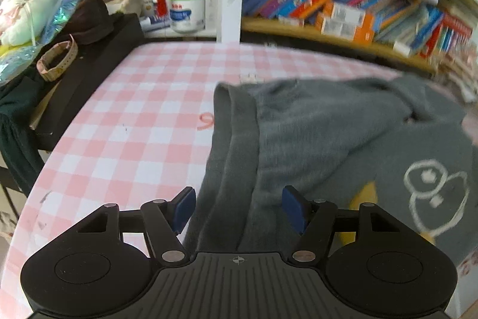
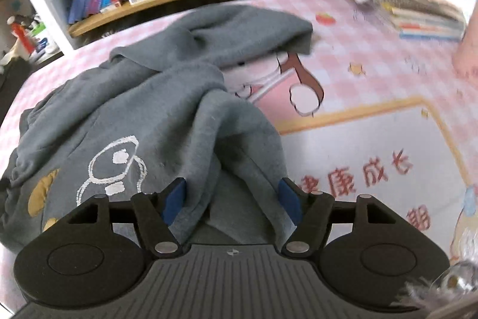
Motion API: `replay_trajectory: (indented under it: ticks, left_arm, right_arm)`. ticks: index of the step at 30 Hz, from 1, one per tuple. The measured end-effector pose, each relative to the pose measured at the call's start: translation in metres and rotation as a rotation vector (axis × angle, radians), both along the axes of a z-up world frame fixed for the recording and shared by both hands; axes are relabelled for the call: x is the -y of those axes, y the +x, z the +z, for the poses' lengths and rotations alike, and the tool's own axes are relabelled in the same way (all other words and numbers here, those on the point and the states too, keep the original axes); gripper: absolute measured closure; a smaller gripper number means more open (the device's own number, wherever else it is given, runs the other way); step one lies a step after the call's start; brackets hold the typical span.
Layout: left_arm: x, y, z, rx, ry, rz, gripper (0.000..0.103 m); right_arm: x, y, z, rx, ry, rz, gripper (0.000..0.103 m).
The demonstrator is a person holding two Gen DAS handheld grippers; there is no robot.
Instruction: Fold clothes
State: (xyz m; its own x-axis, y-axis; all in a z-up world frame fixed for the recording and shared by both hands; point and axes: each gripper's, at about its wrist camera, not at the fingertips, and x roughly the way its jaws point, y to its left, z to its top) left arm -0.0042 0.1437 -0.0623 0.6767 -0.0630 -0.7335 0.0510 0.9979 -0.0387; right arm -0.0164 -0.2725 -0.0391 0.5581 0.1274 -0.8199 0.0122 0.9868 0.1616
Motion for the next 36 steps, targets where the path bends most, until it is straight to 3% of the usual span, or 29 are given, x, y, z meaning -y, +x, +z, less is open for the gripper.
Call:
replay_trajectory:
  ticks: [6,8,10,12,15,16,18,20,21,26,30,33,36]
  left_arm:
    - [-0.001,0.0,-0.013,-0.048,0.016,0.009,0.037]
    - [-0.001,-0.001,-0.013,-0.049,0.016,0.01,0.037]
    - [-0.001,-0.001,-0.013,-0.048,0.012,0.012,0.036]
    - [-0.002,-0.001,-0.013,-0.048,0.009,0.01,0.036]
    - [-0.004,-0.001,-0.013,-0.05,0.001,0.001,0.033]
    - [-0.004,-0.002,-0.012,-0.05,-0.001,-0.004,0.032]
    - [-0.005,-0.003,-0.012,-0.05,0.0,-0.01,0.032]
    - [-0.005,-0.003,-0.012,-0.049,0.006,-0.006,0.032]
    - [-0.005,-0.002,-0.012,-0.049,0.005,-0.005,0.032]
    - [-0.006,0.001,-0.013,-0.044,0.002,-0.004,0.032]
    - [-0.005,0.0,-0.013,-0.044,0.008,-0.004,0.032]
    - [-0.005,0.0,-0.013,-0.048,0.008,-0.003,0.032]
    - [-0.005,0.0,-0.012,-0.048,0.007,-0.002,0.032]
  right_arm:
    - [0.001,0.002,-0.012,-0.039,0.037,-0.007,0.043]
    - [0.0,0.003,-0.012,-0.04,0.048,0.007,0.055]
    - [-0.002,0.002,-0.008,-0.032,0.064,0.041,0.081]
    - [-0.005,0.001,-0.001,-0.016,0.062,0.076,0.088]
    - [-0.006,-0.011,0.032,0.094,0.009,0.109,0.09]
    - [-0.007,-0.017,0.046,0.143,-0.018,0.119,0.1]
    - [-0.013,-0.03,0.073,0.266,-0.125,0.153,0.102]
    - [-0.02,-0.045,0.098,0.397,-0.25,0.192,0.102]
    - [-0.019,-0.047,0.102,0.406,-0.266,0.193,0.102]
    - [0.01,-0.031,0.068,0.189,-0.102,0.088,0.099]
    - [0.024,-0.023,0.035,0.069,-0.01,-0.029,0.062]
    - [0.03,-0.015,0.017,0.021,-0.008,-0.077,0.056]
    - [0.039,-0.005,0.001,-0.032,0.007,-0.118,0.056]
